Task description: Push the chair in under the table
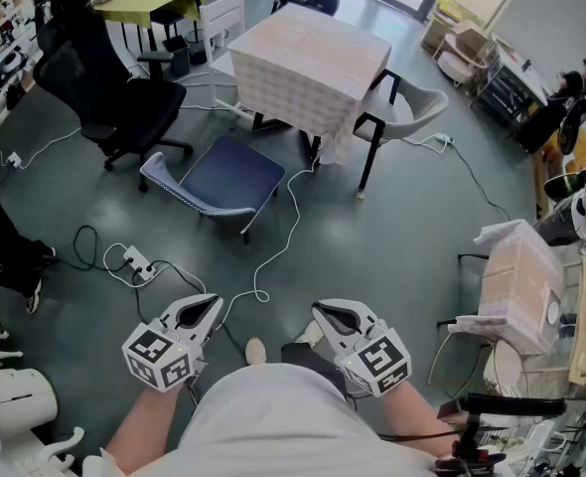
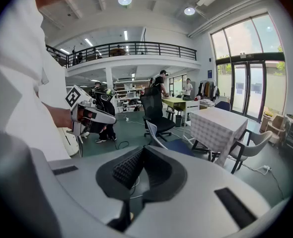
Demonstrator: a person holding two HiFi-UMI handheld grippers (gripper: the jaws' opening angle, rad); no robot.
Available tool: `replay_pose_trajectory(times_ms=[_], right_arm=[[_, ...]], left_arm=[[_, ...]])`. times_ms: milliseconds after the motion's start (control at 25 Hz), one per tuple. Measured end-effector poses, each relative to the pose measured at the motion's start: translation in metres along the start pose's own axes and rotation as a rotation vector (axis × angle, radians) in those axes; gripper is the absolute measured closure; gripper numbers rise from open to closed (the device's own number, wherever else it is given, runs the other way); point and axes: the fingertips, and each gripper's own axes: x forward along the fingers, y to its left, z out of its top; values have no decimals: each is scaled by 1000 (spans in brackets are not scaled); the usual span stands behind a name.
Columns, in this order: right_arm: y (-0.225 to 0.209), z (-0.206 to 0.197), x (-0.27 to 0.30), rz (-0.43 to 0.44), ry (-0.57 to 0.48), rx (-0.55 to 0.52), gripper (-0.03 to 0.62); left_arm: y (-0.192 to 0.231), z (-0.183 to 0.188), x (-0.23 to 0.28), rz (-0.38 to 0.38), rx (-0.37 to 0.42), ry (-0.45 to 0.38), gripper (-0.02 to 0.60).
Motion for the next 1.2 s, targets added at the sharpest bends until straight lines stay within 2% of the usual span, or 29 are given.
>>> replay_pose_trajectory(times_ms=[320,560,880,920,1000,1200], right_arm=[[-20,-4,-5,-17,-23,10,580],[-54,-1,-10,28,-43,22,580],[-131,2,-23,92,-53,-24,572],[-141,2,-26,94,-57,-25,551],[-162,0,-31,94,-66,-22,465],[-207,-14,-26,122,-53,-2,454]], left_arm=[[-5,4,25,-17,12,1,571],[-10,15,61,13,4,13,571],[26,30,115,214,-109,16,561],[32,32,122,240,-124,12,538],[45,37,133,292,-158,0,501],[90,50,142,460,-281,-65,441]])
